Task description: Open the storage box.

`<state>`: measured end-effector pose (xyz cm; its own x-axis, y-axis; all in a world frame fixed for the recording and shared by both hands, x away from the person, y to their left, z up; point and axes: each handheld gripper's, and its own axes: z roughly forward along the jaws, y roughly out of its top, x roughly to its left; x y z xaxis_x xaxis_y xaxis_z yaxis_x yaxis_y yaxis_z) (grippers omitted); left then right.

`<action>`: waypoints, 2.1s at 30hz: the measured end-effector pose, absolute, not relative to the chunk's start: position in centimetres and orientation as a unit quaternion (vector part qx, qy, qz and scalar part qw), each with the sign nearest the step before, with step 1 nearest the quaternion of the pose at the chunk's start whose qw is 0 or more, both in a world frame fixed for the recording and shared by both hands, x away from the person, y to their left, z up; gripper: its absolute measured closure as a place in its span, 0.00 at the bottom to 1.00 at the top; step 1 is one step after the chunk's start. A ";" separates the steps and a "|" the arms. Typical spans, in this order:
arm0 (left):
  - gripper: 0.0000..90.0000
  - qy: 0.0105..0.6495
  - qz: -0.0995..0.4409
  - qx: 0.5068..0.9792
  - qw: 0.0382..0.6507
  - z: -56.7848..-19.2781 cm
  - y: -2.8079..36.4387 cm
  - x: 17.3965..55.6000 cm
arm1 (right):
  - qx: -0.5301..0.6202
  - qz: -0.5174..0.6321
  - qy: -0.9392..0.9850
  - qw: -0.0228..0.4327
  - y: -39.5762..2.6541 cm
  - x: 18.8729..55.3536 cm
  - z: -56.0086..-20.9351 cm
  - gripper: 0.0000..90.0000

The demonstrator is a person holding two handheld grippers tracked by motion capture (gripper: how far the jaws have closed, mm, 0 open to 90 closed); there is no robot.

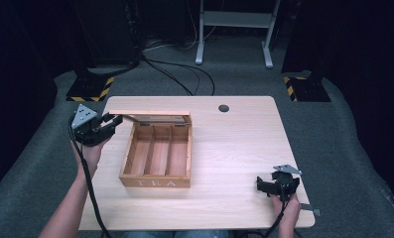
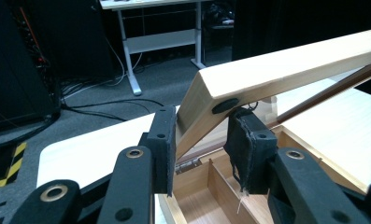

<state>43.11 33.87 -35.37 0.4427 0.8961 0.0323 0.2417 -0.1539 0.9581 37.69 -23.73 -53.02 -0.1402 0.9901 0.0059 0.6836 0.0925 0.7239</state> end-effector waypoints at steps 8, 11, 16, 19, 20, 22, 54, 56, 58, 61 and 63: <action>0.70 0.416 0.320 0.691 0.497 -34.7 34.0 43.9 | 0.604 0.299 0.693 0.256 -23.7 37.7 -53.0 0.01; 0.70 0.415 0.320 0.690 0.499 -34.6 34.0 44.1 | 0.603 0.299 0.694 0.256 -23.7 37.7 -53.0 0.01; 0.70 0.417 0.317 0.691 0.498 -34.4 34.0 44.4 | 0.604 0.299 0.693 0.256 -23.7 37.7 -53.0 0.01; 0.70 0.417 0.315 0.693 0.497 -34.3 34.0 44.5 | 0.603 0.299 0.694 0.256 -23.7 37.7 -53.0 0.01; 0.70 0.417 0.316 0.692 0.497 -34.3 34.0 44.6 | 0.602 0.298 0.695 0.256 -23.7 37.7 -53.0 0.01; 0.70 0.418 0.316 0.692 0.497 -34.2 34.0 44.6 | 0.604 0.299 0.694 0.256 -23.7 37.7 -53.0 0.01; 0.70 0.416 0.316 0.692 0.498 -34.3 34.0 44.6 | 0.603 0.299 0.694 0.256 -23.7 37.7 -53.0 0.01; 0.70 0.416 0.316 0.692 0.498 -34.3 34.0 44.6 | 0.602 0.299 0.694 0.256 -23.7 37.7 -53.0 0.01; 0.70 0.416 0.315 0.693 0.497 -34.2 34.0 44.6 | 0.603 0.298 0.694 0.256 -23.7 37.7 -53.0 0.01; 0.70 0.416 0.316 0.692 0.498 -34.3 34.0 44.6 | 0.603 0.299 0.694 0.256 -23.7 37.7 -53.0 0.01; 0.70 0.416 0.316 0.692 0.498 -34.3 34.0 44.6 | 0.603 0.299 0.694 0.256 -23.7 37.7 -53.0 0.01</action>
